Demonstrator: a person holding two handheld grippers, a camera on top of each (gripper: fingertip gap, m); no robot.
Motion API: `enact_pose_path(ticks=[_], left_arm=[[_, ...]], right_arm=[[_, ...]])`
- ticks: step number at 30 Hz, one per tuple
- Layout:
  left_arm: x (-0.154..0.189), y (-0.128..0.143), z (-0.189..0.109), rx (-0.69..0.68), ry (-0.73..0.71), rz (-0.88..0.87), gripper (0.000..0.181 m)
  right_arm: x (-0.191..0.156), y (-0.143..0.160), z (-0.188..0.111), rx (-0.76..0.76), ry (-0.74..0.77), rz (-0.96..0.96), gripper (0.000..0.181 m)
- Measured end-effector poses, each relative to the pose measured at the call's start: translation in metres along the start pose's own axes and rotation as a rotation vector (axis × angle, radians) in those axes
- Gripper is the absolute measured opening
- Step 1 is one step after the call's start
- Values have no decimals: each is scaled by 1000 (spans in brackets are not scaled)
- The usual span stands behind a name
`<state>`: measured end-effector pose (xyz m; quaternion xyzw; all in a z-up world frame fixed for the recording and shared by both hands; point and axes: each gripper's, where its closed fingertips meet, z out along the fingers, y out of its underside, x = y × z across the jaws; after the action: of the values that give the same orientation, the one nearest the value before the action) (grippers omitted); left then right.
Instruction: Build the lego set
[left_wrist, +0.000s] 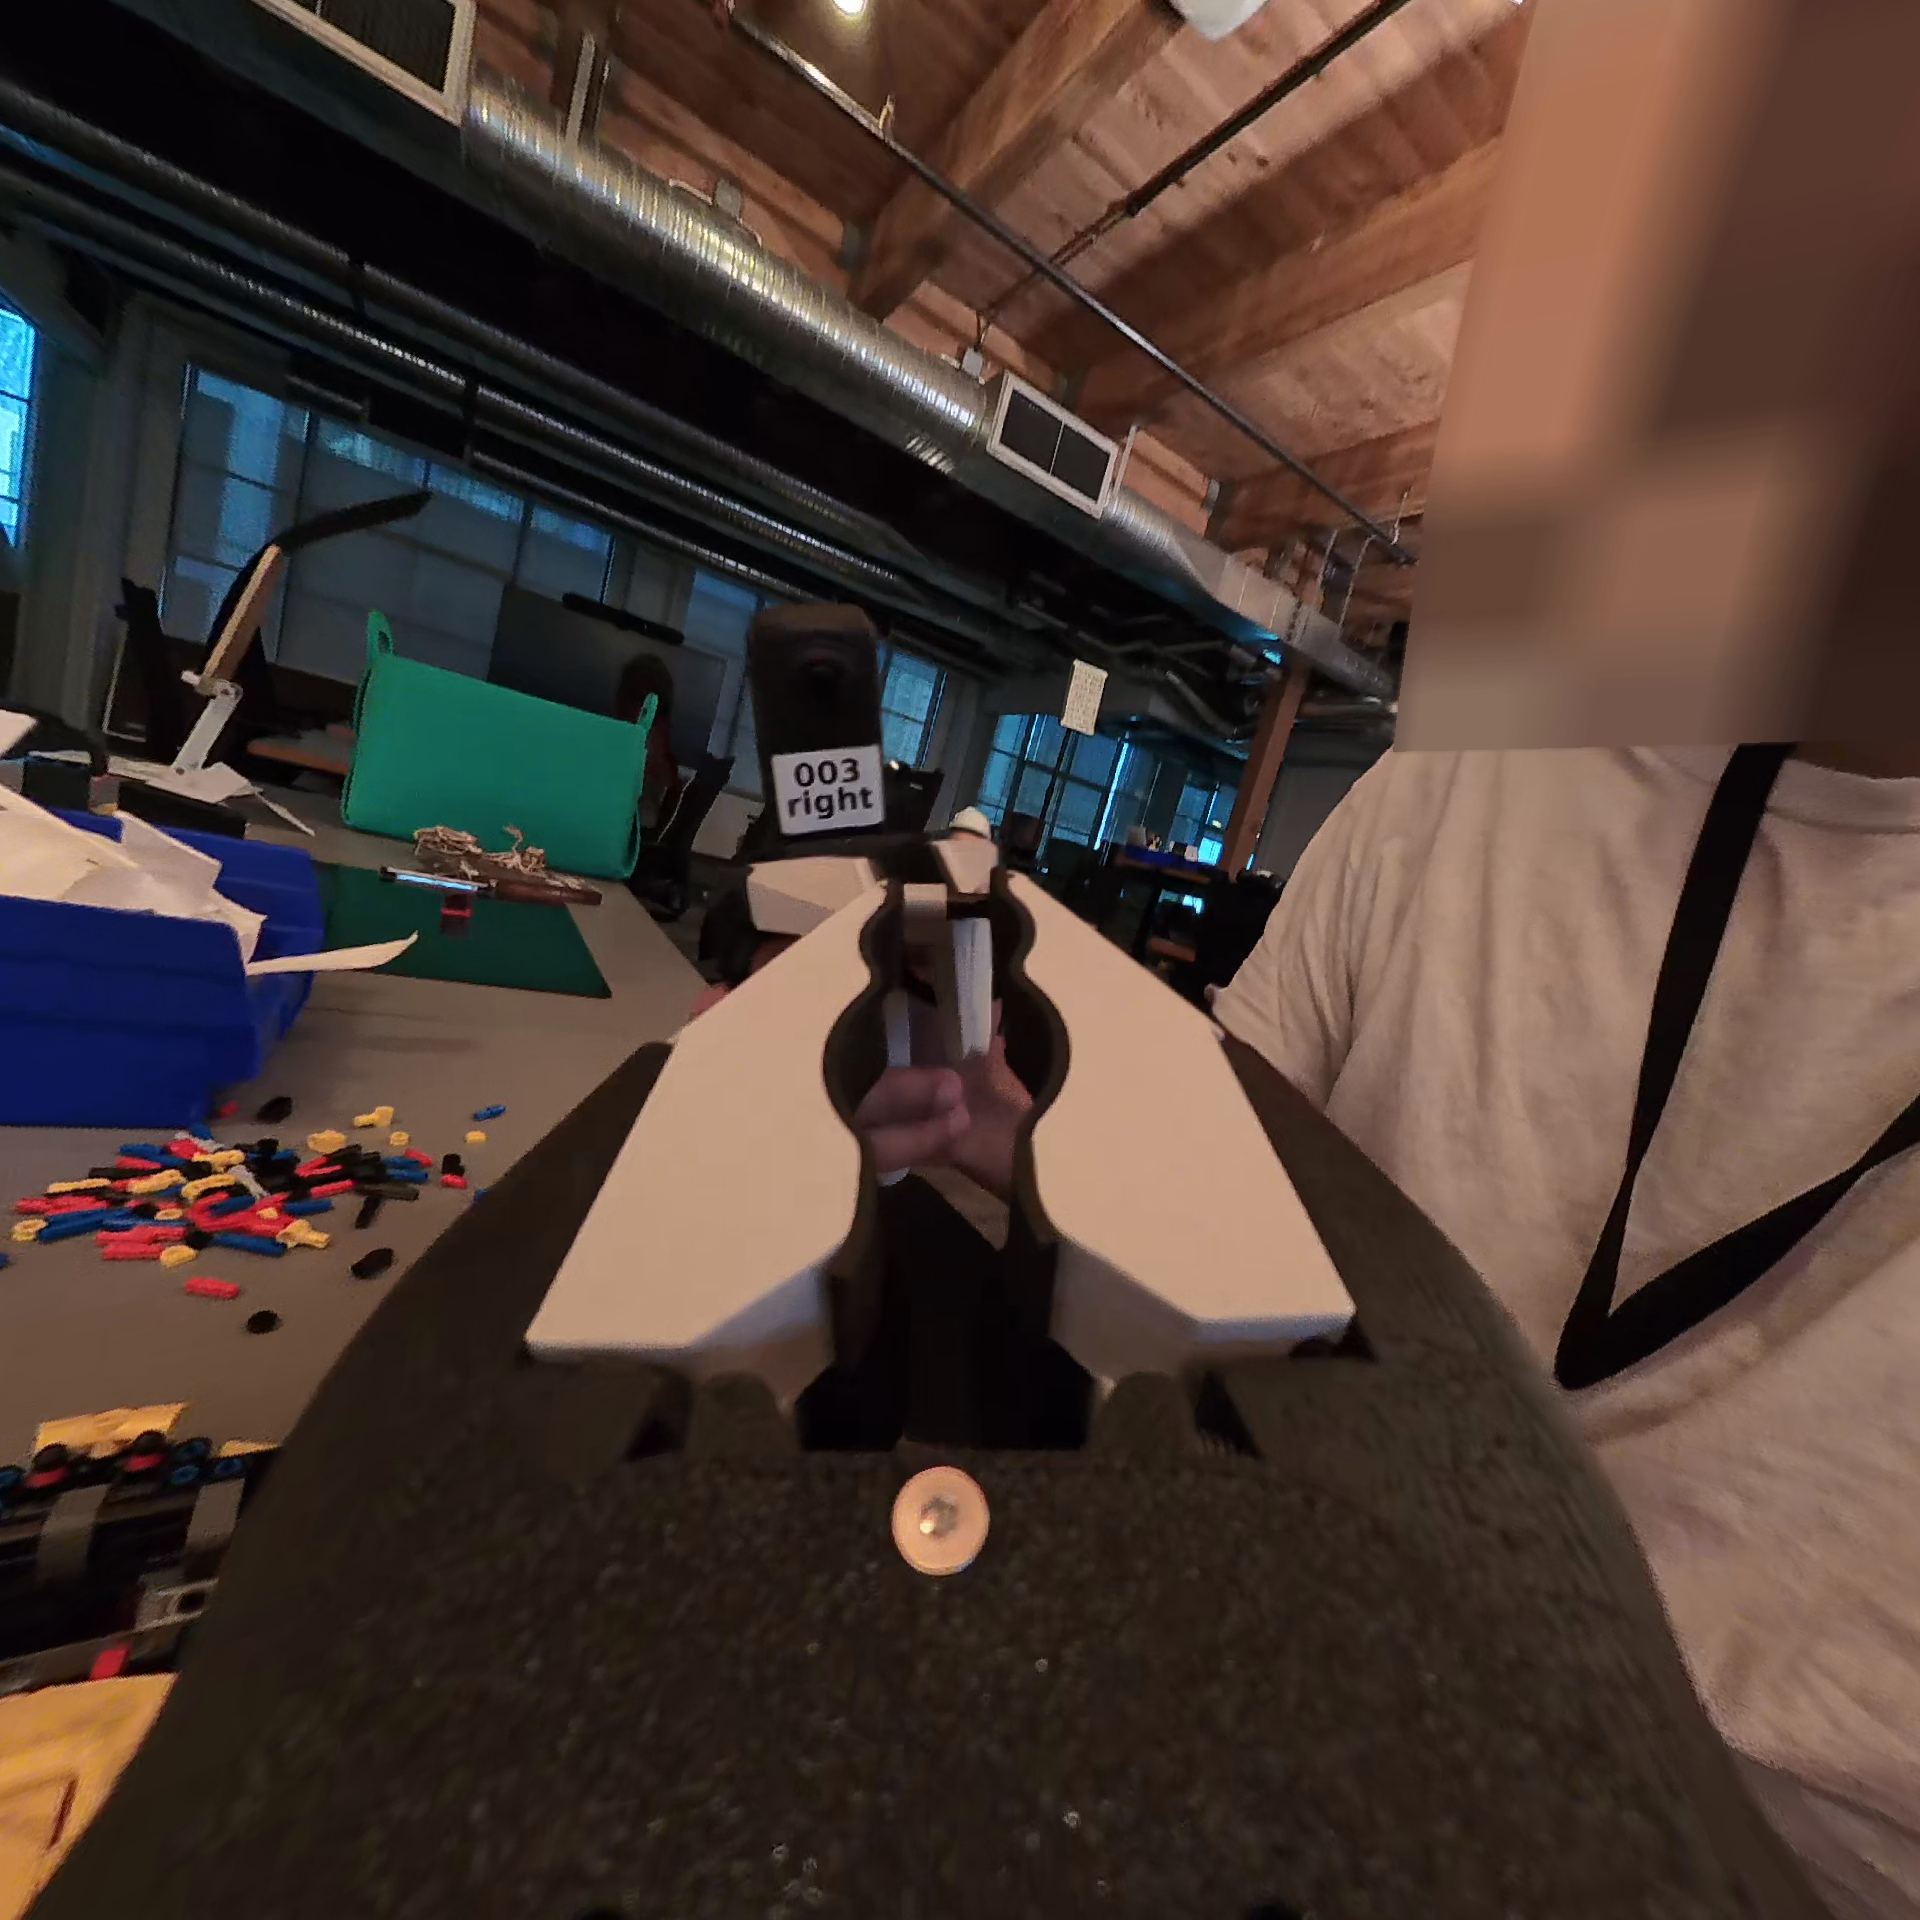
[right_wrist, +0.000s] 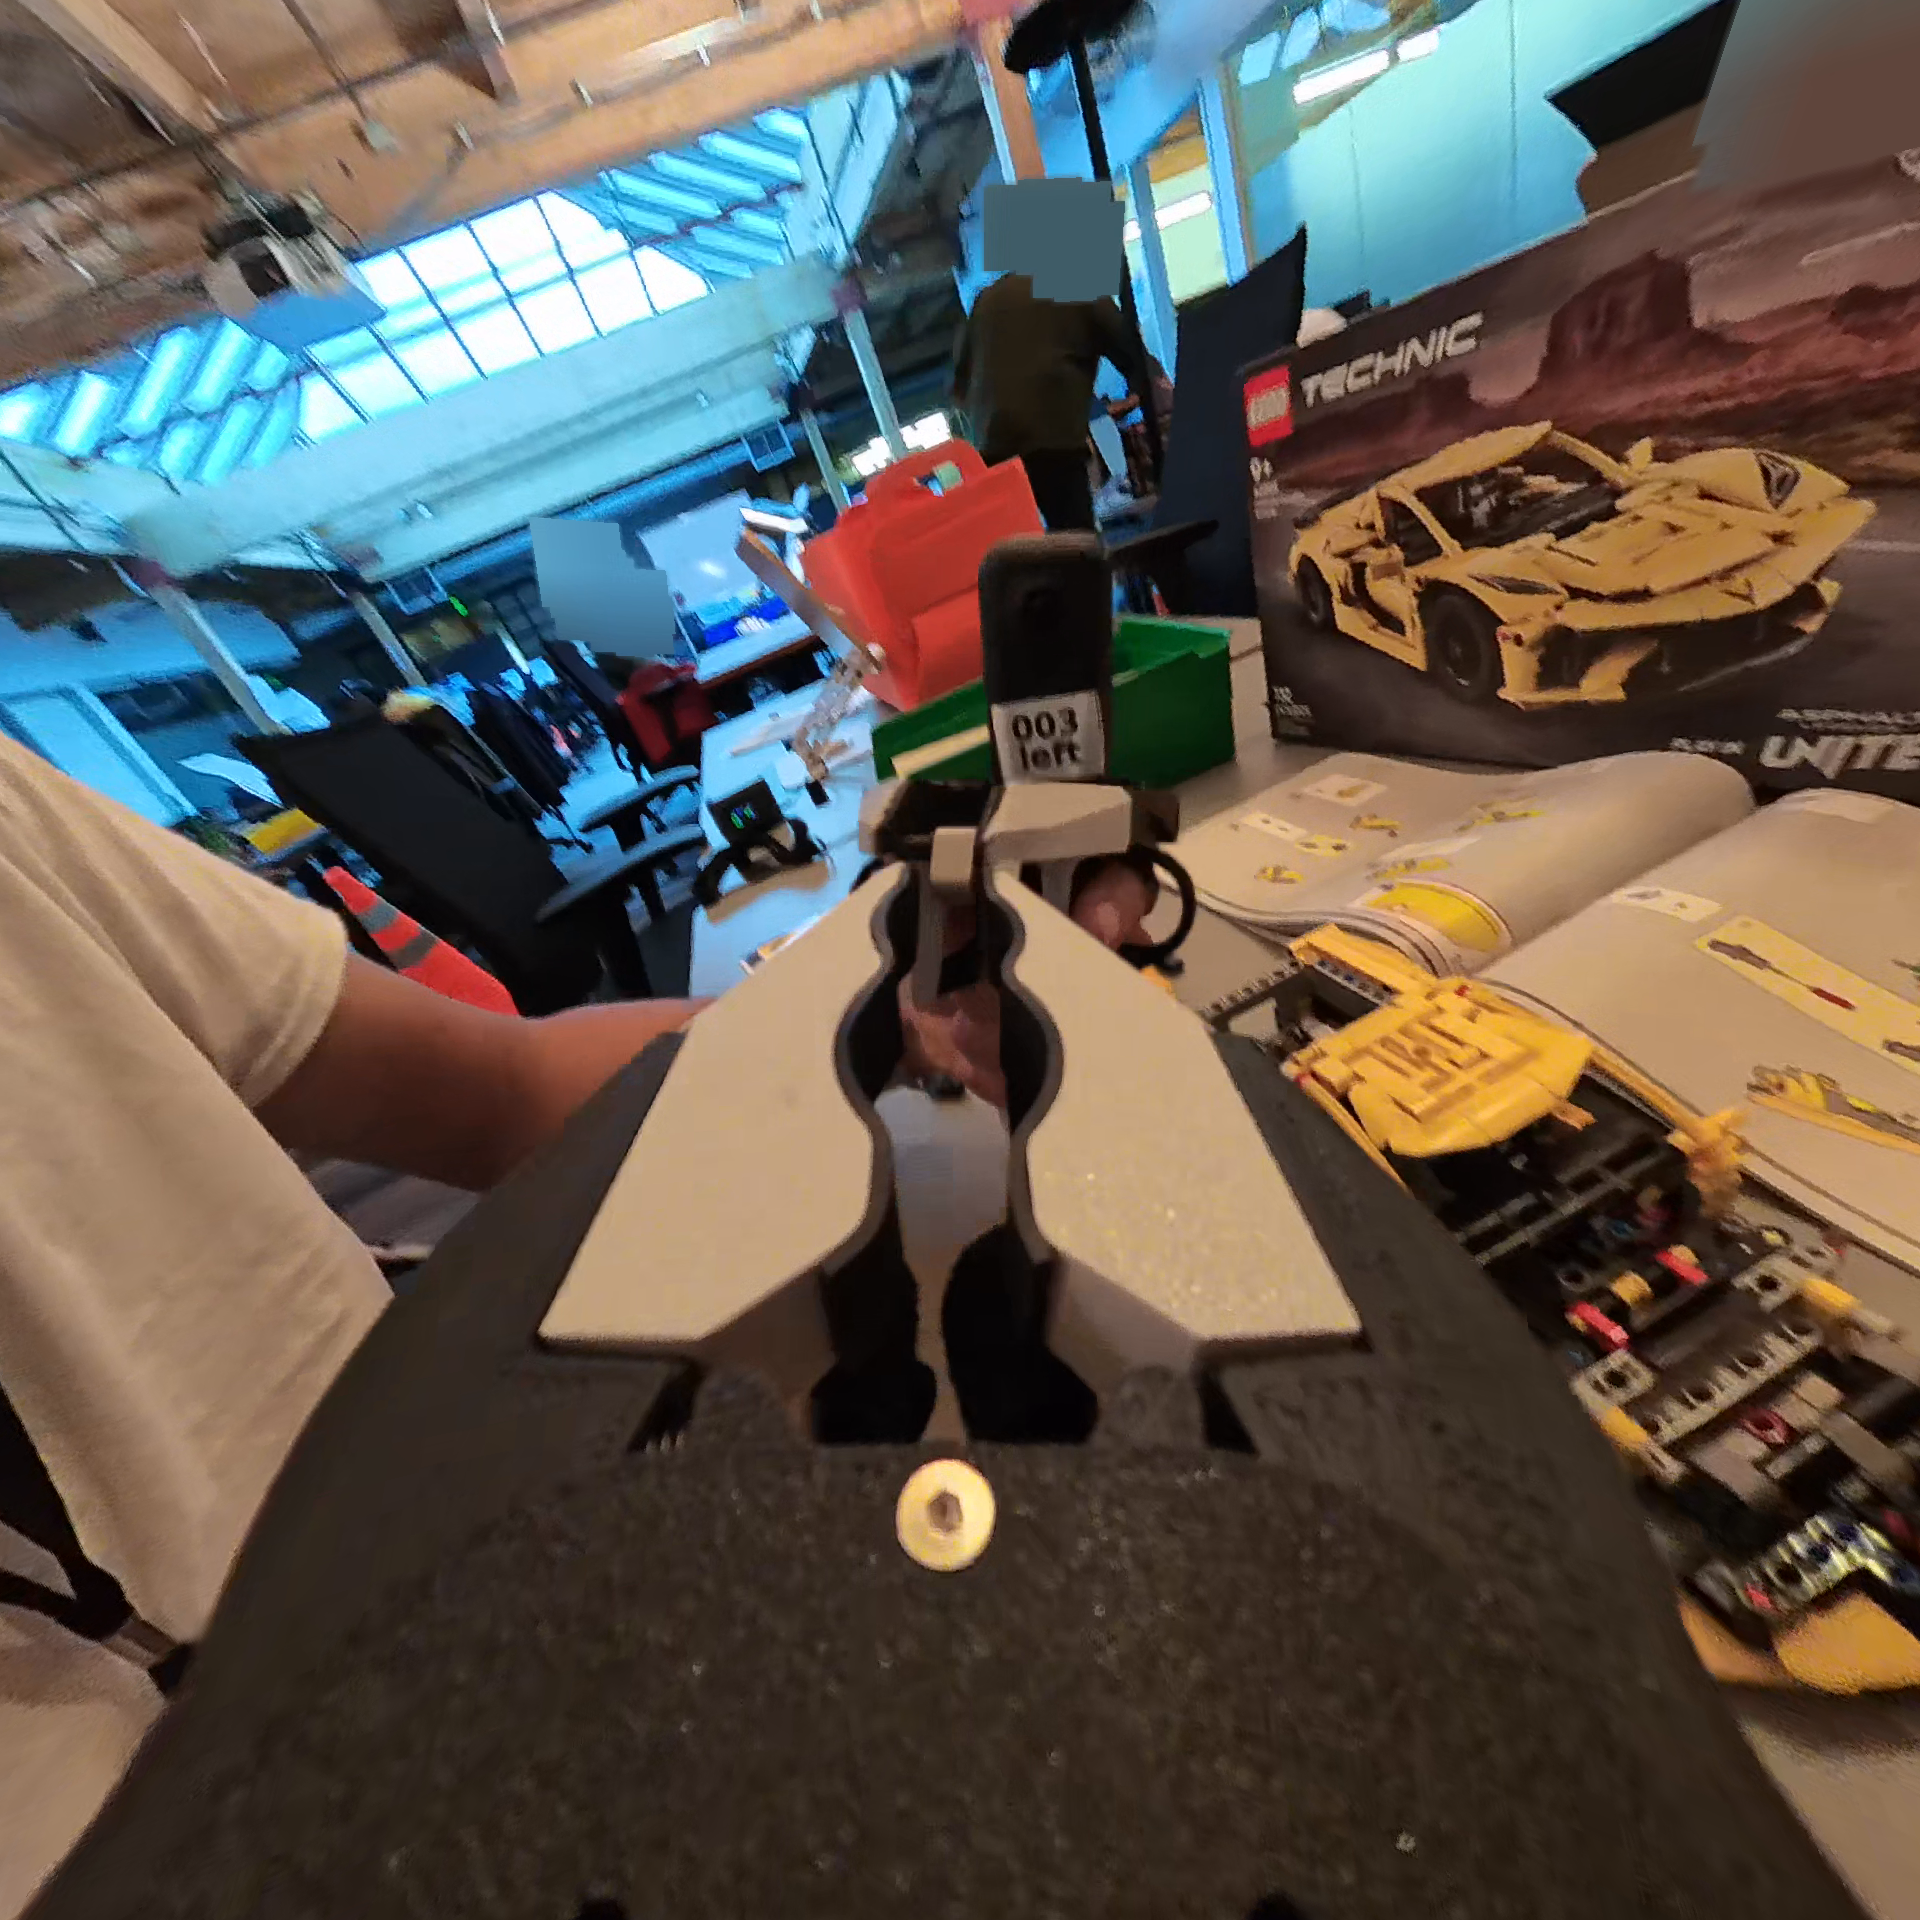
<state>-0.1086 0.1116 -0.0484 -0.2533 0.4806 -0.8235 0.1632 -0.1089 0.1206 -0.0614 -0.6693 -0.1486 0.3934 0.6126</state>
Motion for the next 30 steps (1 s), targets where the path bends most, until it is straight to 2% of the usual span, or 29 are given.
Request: enact_pose_path(ticks=[6, 9, 10, 11, 12, 13, 15, 17, 19, 21, 24, 26, 30], left_arm=[[-1, -10, -7, 36, -14, 8, 15], [-16, -17, -20, 22, -107, 4, 16], [-23, -24, -32, 14, -163, 8, 26], [-31, -38, -52, 23, -239, 19, 35], [-40, -56, -80, 49, -350, 39, 35], [-52, -75, -116, 88, -502, 66, 35], [-71, -109, -207, 179, -885, 136, 35], [-68, -129, -296, 265, -1240, 210, 35], [-57, -136, -344, 288, -1422, 265, 33], [-60, -125, -372, 211, -1555, 192, 33], [-66, -103, -404, 55, -1800, 115, 28], [-68, -86, -420, -66, -1933, 84, 22], [-84, -62, -433, -197, -1980, 30, 21]], right_arm=[[3, -7, 11, -2, 0, -43, 6], [21, -9, 19, -44, 72, -56, 5], [29, -11, 26, -64, 95, -47, 5], [38, -15, 34, -72, 120, -46, 6], [52, -18, 45, -90, 163, -58, 5], [70, -17, 56, -132, 218, -85, 5], [104, -11, 80, -192, 304, -120, 6], [128, -4, 100, -216, 348, -138, 6], [143, 4, 109, -217, 402, -171, 6], [147, 11, 106, -219, 455, -223, 6], [152, 23, 83, -252, 540, -331, 6], [156, 26, 79, -263, 542, -313, 6], [162, 24, 74, -245, 548, -291, 6]])
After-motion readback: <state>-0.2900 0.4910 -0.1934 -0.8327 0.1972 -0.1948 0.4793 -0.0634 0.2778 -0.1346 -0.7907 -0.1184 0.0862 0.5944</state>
